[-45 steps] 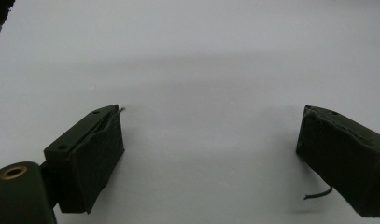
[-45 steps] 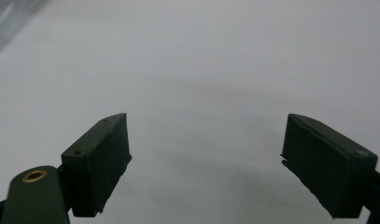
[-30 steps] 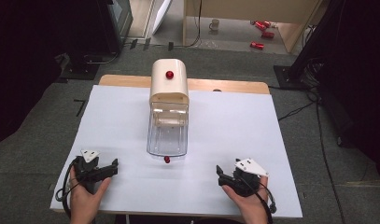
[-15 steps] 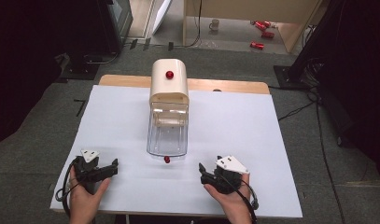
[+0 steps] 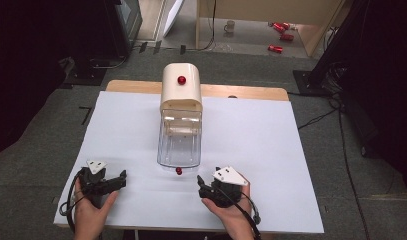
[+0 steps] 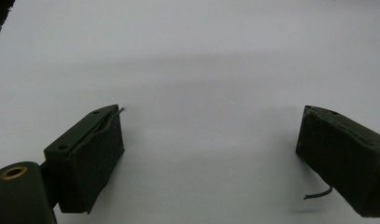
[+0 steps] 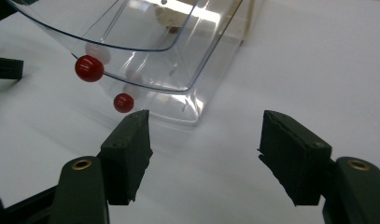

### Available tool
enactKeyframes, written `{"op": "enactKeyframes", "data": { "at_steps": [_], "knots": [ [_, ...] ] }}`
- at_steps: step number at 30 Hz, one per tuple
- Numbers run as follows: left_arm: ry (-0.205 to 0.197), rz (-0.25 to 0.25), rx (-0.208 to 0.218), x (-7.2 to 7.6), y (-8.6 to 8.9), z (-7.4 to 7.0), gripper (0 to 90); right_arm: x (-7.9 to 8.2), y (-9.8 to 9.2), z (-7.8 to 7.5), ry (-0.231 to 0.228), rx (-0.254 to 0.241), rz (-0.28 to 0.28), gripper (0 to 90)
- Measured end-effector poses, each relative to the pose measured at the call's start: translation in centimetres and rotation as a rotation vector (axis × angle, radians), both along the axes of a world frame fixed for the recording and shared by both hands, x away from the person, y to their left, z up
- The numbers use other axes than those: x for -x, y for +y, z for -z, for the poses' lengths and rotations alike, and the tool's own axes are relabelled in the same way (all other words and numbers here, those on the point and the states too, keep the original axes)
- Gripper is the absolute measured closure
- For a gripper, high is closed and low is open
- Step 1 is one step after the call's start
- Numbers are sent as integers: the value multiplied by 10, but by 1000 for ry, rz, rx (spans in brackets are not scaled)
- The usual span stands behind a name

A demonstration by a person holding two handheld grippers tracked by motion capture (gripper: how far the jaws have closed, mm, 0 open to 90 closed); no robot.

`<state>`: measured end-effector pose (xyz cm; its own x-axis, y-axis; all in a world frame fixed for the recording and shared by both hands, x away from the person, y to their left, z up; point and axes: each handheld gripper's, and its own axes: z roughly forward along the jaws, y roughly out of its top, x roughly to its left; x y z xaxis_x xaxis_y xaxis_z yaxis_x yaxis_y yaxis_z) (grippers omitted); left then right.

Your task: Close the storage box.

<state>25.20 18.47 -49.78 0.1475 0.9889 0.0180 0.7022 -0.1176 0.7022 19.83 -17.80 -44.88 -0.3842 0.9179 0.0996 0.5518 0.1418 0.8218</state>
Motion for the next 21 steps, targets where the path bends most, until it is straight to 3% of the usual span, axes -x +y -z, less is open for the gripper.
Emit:
{"op": "enactKeyframes", "data": {
  "at_steps": [21],
  "knots": [
    [0, 0, 0, 0, 0, 0, 73, -2, 38, 0, -8, -22, -17, 481]
  ]
}}
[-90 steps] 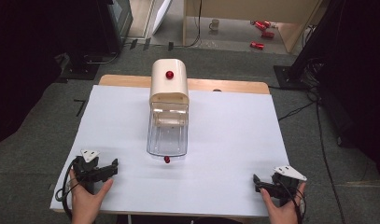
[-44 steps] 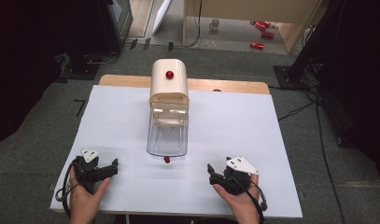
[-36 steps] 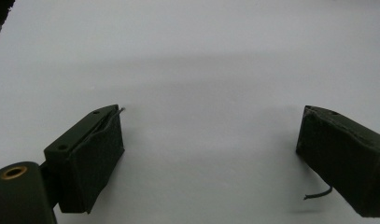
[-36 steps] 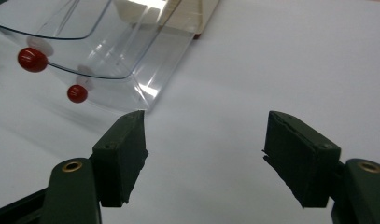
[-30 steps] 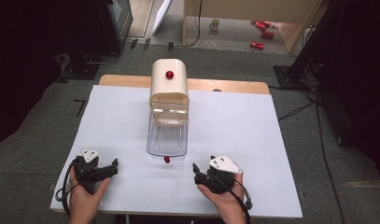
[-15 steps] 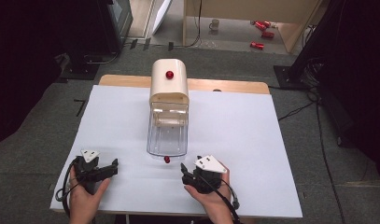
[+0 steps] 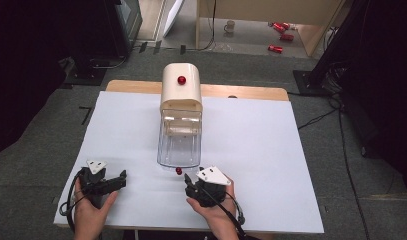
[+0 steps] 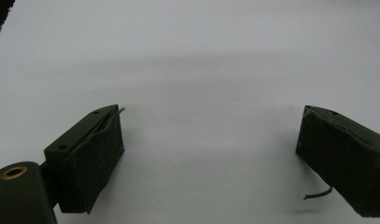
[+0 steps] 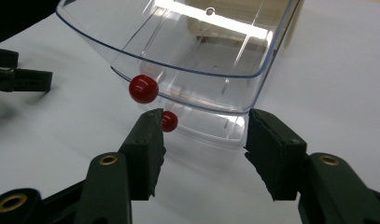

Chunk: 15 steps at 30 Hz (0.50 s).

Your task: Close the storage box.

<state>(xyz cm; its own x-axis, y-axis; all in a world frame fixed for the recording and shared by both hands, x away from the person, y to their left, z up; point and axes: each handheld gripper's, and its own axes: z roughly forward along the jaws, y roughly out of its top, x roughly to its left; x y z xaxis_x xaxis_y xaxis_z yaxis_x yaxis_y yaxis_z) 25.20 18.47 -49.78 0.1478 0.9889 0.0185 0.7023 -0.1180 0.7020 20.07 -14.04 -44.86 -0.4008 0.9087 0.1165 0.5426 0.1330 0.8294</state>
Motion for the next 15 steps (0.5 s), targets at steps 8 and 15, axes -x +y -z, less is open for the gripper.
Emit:
{"op": "enactKeyframes", "data": {
  "at_steps": [8, 15],
  "knots": [
    [0, 0, 0, 0, 0, 0, 73, -2, 9, 2, 24, -39, -32, 579],
    [0, 0, 0, 0, 0, 0, 73, -4, 20, 2, 15, -27, -34, 619]
  ]
}}
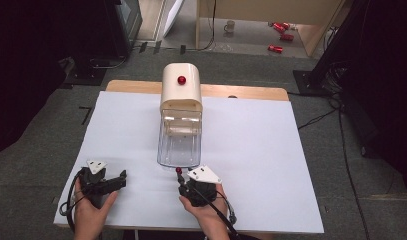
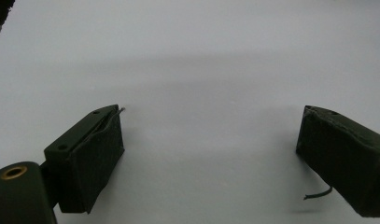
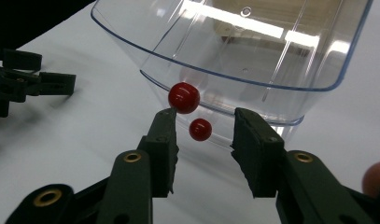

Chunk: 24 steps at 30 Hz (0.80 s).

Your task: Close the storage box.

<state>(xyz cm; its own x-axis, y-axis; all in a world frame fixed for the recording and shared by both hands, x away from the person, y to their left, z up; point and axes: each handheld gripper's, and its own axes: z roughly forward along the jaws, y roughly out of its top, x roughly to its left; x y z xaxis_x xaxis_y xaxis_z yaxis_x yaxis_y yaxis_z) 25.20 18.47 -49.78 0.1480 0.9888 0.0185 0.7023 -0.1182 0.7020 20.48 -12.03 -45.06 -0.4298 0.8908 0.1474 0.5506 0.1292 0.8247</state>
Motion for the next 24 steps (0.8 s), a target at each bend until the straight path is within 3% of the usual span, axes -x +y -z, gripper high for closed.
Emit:
{"op": "enactKeyframes", "data": {
  "at_steps": [14, 18, 24],
  "knots": [
    [0, 0, 0, 0, 0, 0, 73, -1, 17, 5, -1, -3, 35, 685],
    [0, 0, 0, 0, 0, 0, 73, -2, 17, 6, 0, -16, 40, 750],
    [0, 0, 0, 0, 0, 0, 73, -1, 18, 6, 2, -11, 40, 760]
  ]
}}
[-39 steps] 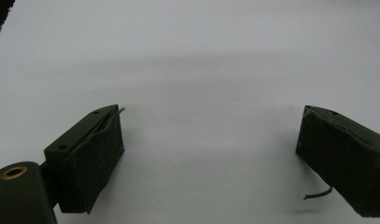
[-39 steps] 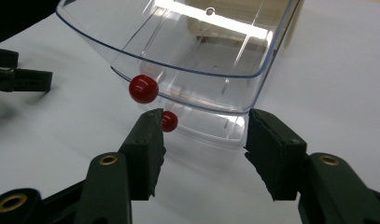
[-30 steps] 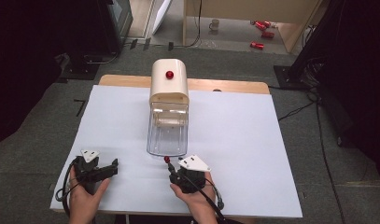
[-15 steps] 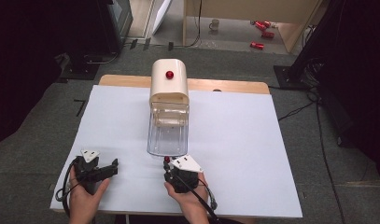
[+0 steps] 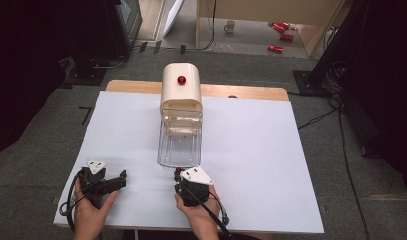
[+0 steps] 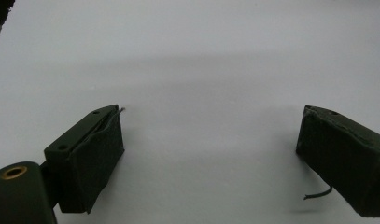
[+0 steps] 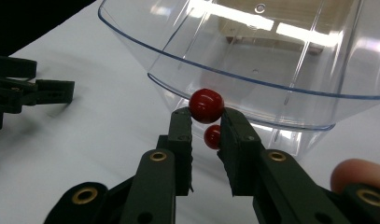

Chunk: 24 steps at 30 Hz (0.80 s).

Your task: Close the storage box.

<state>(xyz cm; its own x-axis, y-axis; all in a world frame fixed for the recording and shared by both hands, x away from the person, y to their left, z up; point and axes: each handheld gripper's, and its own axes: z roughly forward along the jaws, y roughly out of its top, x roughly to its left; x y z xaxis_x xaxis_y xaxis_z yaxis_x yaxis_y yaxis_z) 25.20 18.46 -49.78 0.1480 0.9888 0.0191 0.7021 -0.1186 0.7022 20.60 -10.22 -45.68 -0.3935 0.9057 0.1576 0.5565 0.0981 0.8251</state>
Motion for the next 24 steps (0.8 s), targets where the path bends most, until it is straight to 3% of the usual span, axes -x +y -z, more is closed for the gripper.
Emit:
{"op": "enactKeyframes", "data": {
  "at_steps": [24],
  "knots": [
    [0, 0, 0, 0, 0, 0, 73, -3, -5, -25, -60, 30, 29, 771]
  ]
}}
